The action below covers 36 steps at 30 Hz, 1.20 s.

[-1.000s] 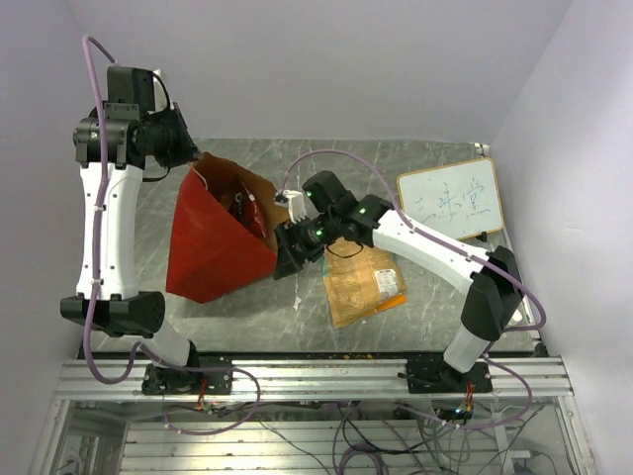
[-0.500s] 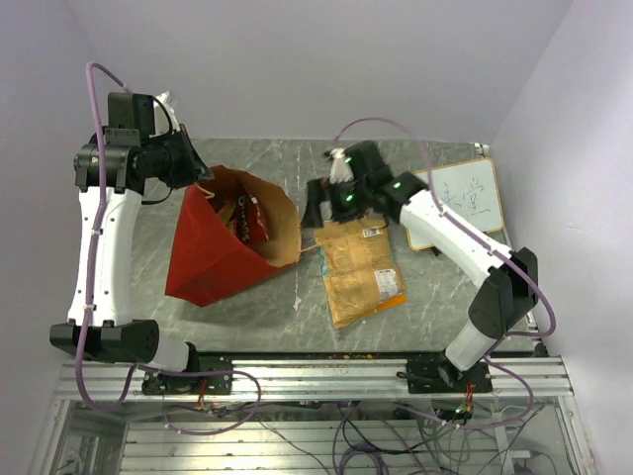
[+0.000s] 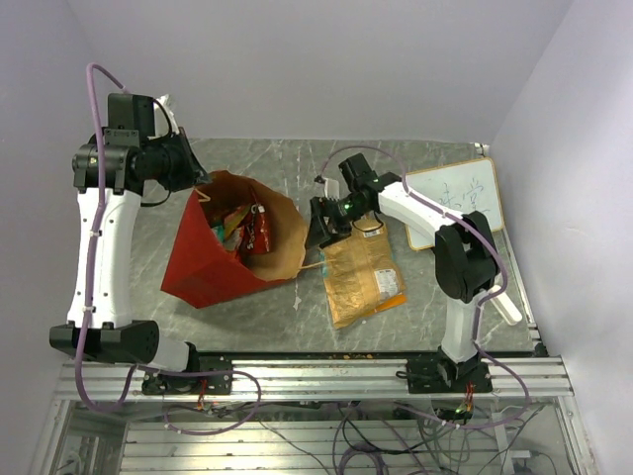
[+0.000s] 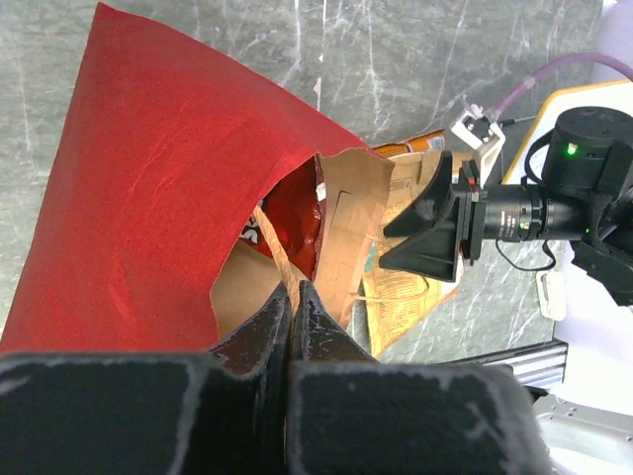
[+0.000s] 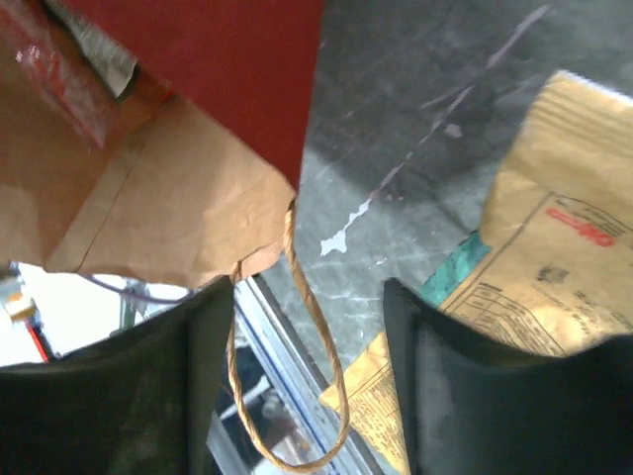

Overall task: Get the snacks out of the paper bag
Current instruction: Adjust the paper bag at the center of the board.

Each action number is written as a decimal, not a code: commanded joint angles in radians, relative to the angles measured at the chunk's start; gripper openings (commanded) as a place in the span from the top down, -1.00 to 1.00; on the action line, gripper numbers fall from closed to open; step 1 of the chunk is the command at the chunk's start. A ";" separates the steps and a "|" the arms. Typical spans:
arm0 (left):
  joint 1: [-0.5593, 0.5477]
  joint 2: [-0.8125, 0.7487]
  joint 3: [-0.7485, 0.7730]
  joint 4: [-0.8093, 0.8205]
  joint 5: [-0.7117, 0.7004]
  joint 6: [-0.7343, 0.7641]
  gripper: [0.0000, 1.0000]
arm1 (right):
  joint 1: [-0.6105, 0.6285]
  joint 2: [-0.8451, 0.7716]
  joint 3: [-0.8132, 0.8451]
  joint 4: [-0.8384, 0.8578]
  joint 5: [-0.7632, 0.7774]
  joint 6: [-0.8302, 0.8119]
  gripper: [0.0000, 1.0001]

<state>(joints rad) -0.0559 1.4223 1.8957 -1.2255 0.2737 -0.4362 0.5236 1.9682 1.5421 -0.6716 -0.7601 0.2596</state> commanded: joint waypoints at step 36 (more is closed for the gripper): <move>0.004 -0.320 -0.275 0.242 0.013 -0.162 -0.56 | 0.185 -0.209 -0.278 0.440 -0.161 0.403 1.00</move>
<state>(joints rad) -0.0559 1.1934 1.6268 -1.1027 0.2367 -0.5770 0.6903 1.7901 1.2793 -0.2733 -0.8944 0.6296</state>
